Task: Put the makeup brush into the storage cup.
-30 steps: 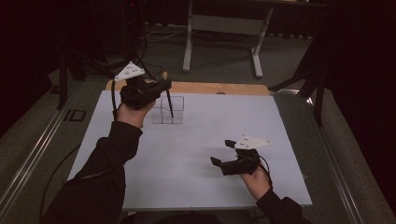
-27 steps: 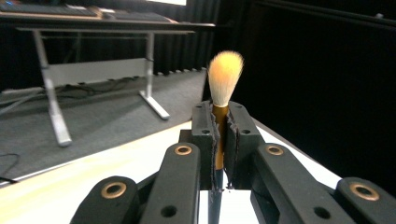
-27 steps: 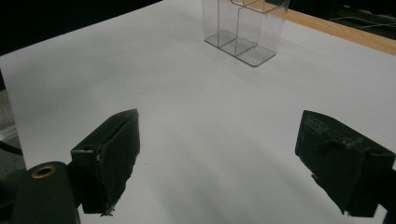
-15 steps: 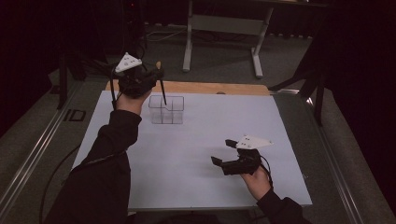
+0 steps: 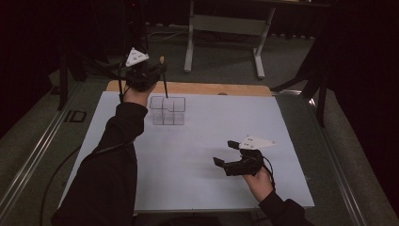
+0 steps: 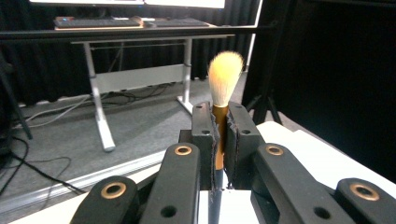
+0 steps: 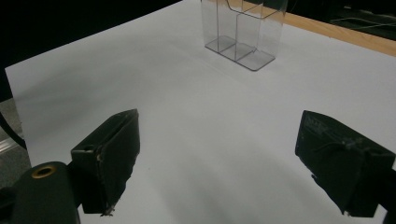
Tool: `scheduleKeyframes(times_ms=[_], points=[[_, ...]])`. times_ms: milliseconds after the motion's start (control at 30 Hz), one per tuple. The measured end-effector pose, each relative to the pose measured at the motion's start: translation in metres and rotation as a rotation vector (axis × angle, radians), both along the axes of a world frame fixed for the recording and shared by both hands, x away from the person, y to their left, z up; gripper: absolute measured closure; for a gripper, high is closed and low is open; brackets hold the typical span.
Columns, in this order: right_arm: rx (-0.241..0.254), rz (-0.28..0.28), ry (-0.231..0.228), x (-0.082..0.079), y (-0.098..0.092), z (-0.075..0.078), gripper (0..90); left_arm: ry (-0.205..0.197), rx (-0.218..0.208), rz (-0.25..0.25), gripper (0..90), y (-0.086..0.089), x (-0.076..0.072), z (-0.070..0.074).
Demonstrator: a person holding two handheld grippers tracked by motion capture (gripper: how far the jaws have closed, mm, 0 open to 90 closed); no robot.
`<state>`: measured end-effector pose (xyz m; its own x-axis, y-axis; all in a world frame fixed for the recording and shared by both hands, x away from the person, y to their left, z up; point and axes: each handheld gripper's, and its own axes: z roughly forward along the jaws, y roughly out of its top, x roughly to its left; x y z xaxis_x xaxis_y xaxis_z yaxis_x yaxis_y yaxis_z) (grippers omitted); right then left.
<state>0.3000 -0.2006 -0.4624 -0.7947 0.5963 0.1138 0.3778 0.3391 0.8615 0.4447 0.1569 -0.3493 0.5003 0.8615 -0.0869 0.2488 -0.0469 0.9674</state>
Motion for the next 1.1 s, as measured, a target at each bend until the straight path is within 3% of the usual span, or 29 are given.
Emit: scheduleKeyframes(times_ms=[367,700,1100], points=[[0.004,0.000,0.005,0.001,0.000,0.000,13.7,0.018,-0.003,0.032,83.6,0.001,0.017,-0.018],[0.006,0.004,0.003,0.000,0.000,0.001,13.7,0.033,-0.010,0.060,83.5,-0.002,0.023,-0.033],[0.010,0.006,0.009,0.000,-0.001,0.001,13.7,0.077,-0.013,0.072,83.4,-0.003,0.027,-0.055]])
